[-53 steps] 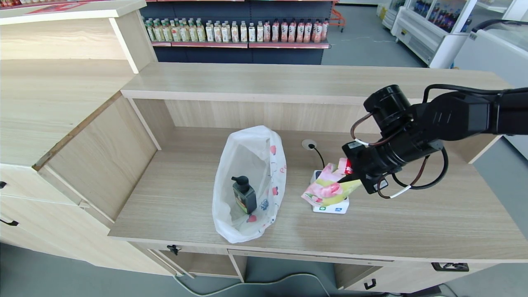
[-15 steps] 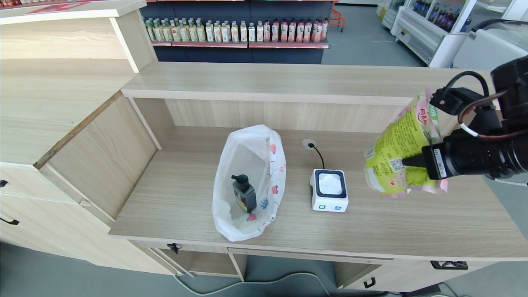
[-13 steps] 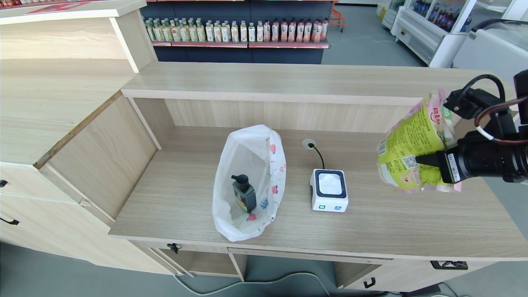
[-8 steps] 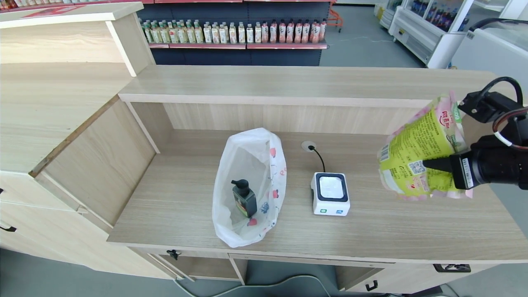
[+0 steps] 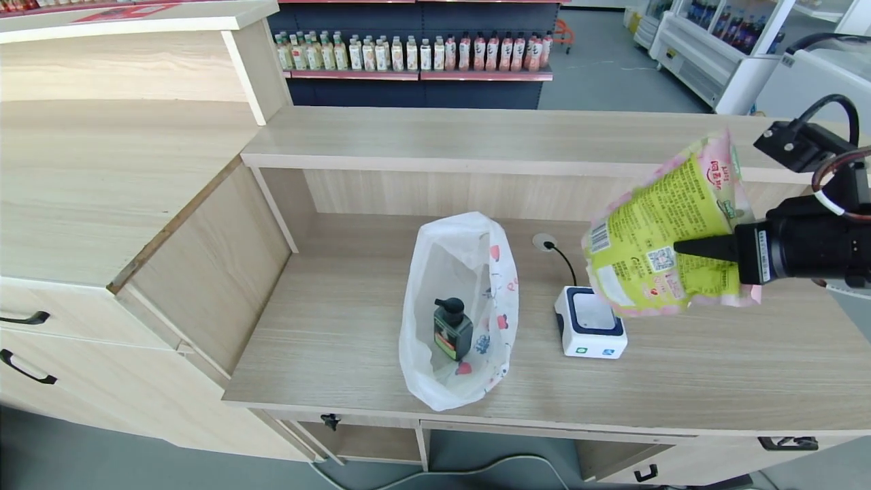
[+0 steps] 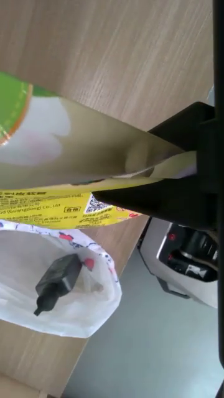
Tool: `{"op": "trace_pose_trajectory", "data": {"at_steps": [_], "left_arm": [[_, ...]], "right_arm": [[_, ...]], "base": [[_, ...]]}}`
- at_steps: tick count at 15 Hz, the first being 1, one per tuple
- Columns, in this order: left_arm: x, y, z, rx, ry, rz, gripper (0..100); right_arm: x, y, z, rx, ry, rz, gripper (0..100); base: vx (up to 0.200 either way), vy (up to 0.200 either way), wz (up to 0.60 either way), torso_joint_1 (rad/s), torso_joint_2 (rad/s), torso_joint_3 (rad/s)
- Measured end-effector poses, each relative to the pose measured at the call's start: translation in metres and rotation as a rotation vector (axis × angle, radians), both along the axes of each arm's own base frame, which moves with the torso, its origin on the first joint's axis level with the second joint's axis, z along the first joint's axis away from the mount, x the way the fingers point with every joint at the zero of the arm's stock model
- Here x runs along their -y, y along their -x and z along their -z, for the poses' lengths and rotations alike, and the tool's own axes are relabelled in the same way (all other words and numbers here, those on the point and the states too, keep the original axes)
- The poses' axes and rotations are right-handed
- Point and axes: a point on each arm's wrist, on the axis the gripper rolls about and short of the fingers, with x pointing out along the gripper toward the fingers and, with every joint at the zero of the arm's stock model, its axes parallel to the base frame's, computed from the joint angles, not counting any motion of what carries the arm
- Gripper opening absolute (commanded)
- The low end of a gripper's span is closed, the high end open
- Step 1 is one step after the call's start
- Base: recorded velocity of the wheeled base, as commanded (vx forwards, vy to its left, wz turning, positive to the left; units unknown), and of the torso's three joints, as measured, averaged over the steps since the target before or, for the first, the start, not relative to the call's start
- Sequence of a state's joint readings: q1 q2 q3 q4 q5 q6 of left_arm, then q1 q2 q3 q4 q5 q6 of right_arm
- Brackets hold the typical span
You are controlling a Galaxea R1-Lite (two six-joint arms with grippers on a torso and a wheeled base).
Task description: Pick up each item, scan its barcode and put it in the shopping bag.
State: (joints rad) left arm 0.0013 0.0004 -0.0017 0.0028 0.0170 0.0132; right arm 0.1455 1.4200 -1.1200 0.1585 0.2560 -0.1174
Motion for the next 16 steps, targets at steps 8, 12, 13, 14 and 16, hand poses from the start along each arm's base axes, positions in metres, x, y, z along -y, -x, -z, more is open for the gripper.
{"op": "trace_pose_trajectory", "data": {"at_steps": [8,12,13,14,16], "left_arm": [[0.000,0.000,0.000,0.000,0.000,0.000,100],[0.000,0.000,0.000,0.000,0.000,0.000,100],[0.000,0.000,0.000,0.000,0.000,0.001,100],[0.000,0.000,0.000,0.000,0.000,0.000,100],[0.000,0.000,0.000,0.000,0.000,0.000,100]], "right_arm": [[-0.022,-0.074,0.014,0.182,-0.079,-0.259,0],[-0.052,-0.113,0.051,0.175,-0.099,-0.381,0],[-0.062,-0.123,0.063,0.166,-0.100,-0.404,0],[-0.073,-0.132,0.072,0.156,-0.099,-0.421,0],[-0.097,-0.146,0.086,0.145,-0.103,-0.465,0]], "base": [[0.000,0.000,0.00,0.000,0.00,0.000],[0.000,0.000,0.00,0.000,0.00,0.000],[0.000,0.000,0.00,0.000,0.00,0.000],[0.000,0.000,0.00,0.000,0.00,0.000],[0.000,0.000,0.00,0.000,0.00,0.000]]}}
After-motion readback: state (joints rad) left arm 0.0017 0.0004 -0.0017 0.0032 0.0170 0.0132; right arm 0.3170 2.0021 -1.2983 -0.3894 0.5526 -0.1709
